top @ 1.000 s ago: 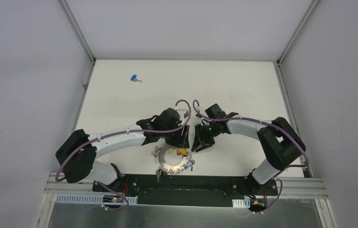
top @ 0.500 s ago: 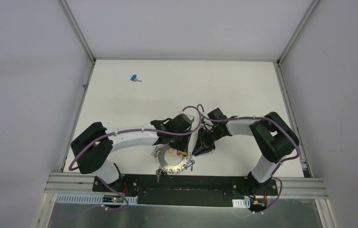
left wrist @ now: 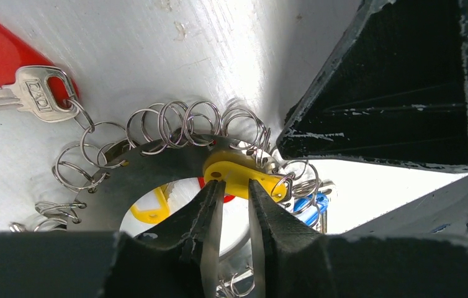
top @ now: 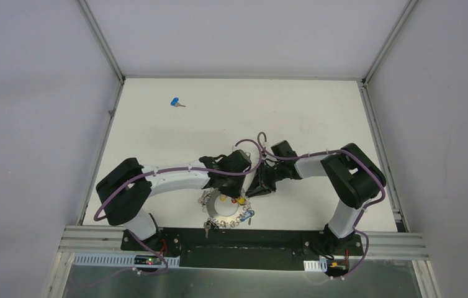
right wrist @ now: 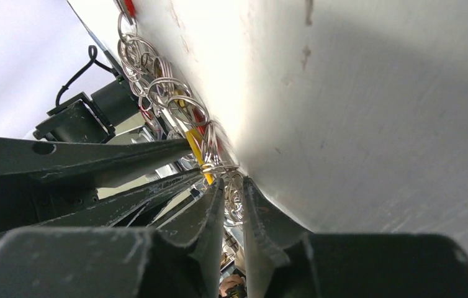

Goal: Put the keys on the keyring
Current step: Pick up the keyring from the center of the board.

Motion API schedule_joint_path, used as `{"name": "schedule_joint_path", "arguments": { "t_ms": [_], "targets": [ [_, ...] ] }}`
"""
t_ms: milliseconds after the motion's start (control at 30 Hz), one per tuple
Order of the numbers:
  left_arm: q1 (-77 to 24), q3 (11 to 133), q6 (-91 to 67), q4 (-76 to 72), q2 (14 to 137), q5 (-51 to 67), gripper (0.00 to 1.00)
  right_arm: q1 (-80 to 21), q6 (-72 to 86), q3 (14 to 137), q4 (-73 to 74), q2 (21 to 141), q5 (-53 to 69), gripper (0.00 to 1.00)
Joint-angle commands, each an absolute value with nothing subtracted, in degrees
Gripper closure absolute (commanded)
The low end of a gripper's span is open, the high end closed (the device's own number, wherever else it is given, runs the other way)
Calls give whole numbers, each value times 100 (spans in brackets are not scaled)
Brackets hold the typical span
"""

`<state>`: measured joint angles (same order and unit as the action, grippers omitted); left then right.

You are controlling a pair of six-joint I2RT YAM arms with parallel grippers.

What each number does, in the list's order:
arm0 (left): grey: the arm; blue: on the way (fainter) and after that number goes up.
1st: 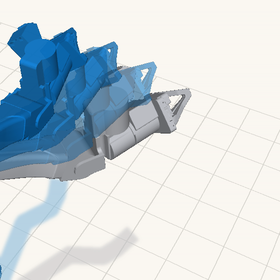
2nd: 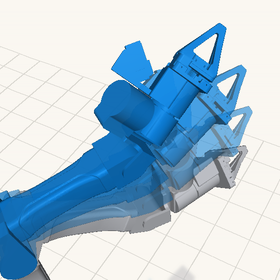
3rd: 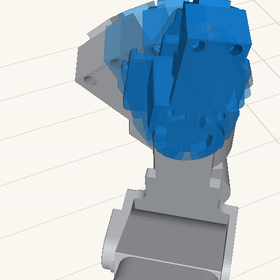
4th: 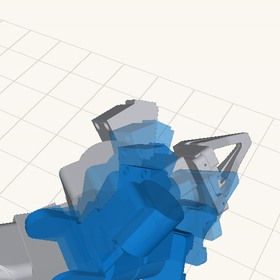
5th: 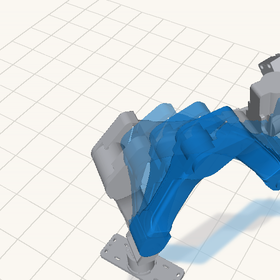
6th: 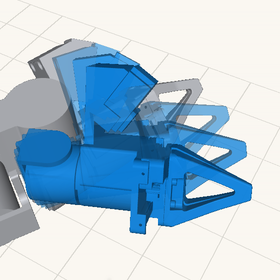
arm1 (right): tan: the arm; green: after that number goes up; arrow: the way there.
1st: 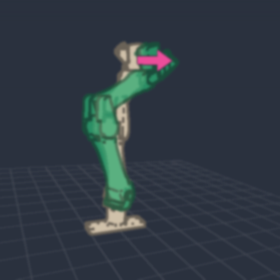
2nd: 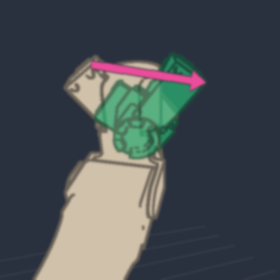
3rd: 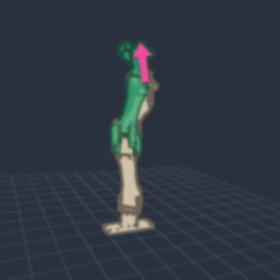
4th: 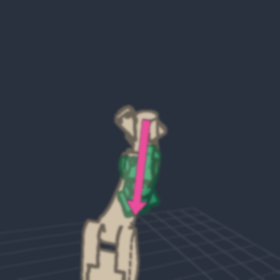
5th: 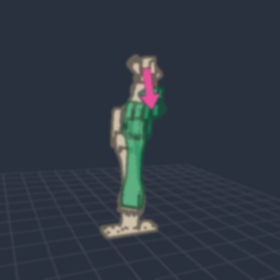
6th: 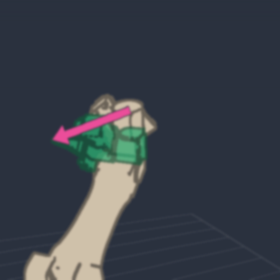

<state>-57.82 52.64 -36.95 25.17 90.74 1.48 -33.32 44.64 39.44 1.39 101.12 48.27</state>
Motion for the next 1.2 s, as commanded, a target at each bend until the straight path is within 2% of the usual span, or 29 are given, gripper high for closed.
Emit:
{"name": "schedule_joint_path", "arguments": {
  "t_ms": [0,167,367,467,500,600,700,867,1033,1167],
  "targets": [
    [-5842,5453,-3851,2654,9209,-136,79,-3305,5034,3733,21,10340,4887,84],
    [-5839,5474,-3869,2698,9237,-149,83,-3250,5071,3625,20,10295,4785,83],
    [-5840,5485,-3876,2711,9237,-150,84,-3233,4903,3568,278,10140,4651,71],
    [-5840,5489,-3867,2715,9231,-142,85,-3234,4761,3548,498,9978,4506,60],
    [-5839,5485,-3867,2715,9229,-145,84,-3228,4723,3550,586,9946,4474,59],
    [-5841,5492,-3861,2713,9220,-149,85,-3230,4724,3551,631,9996,4518,66],
    [-5840,5479,-3858,2715,9220,-149,85,-3228,4791,3529,471,10129,4590,80],
    [-5840,5475,-3858,2713,9209,-149,85,-3234,4991,3514,149,10241,4714,88],
    [-5841,5478,-3858,2716,9211,-140,85,-3234,5105,3580,19,10426,4815,91],
    [-5844,5470,-3858,2716,9202,-141,85,-3243,5185,3568,-218,10529,4931,87]
  ]
}}
